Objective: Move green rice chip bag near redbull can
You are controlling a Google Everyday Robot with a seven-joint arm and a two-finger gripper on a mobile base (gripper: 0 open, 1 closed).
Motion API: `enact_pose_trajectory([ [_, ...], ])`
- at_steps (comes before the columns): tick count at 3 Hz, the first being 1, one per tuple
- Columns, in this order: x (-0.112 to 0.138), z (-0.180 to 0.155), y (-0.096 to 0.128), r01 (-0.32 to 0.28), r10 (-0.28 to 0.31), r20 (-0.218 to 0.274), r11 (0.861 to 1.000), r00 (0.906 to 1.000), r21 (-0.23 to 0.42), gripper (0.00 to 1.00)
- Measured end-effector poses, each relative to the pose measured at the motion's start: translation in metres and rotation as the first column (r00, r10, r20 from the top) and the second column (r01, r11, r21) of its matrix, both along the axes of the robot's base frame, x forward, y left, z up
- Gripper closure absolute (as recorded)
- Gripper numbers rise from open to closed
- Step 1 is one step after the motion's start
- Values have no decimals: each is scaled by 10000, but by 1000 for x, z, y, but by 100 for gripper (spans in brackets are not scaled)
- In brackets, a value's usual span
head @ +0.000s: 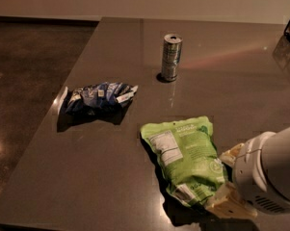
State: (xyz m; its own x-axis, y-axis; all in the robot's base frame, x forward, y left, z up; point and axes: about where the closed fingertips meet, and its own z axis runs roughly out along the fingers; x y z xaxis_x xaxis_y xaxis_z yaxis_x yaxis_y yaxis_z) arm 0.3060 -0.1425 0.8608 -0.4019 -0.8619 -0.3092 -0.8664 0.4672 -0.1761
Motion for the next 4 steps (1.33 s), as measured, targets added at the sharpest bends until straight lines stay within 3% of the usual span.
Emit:
enact_pose_trajectory([
  [2,33,39,-2,-231,241,801,9996,9965,-132,87],
  [3,68,57,-5,-323,333,1312,9994,9908,-95,100],
  [4,104,68,-9,-391,383,1641,9992,9857,17,100],
])
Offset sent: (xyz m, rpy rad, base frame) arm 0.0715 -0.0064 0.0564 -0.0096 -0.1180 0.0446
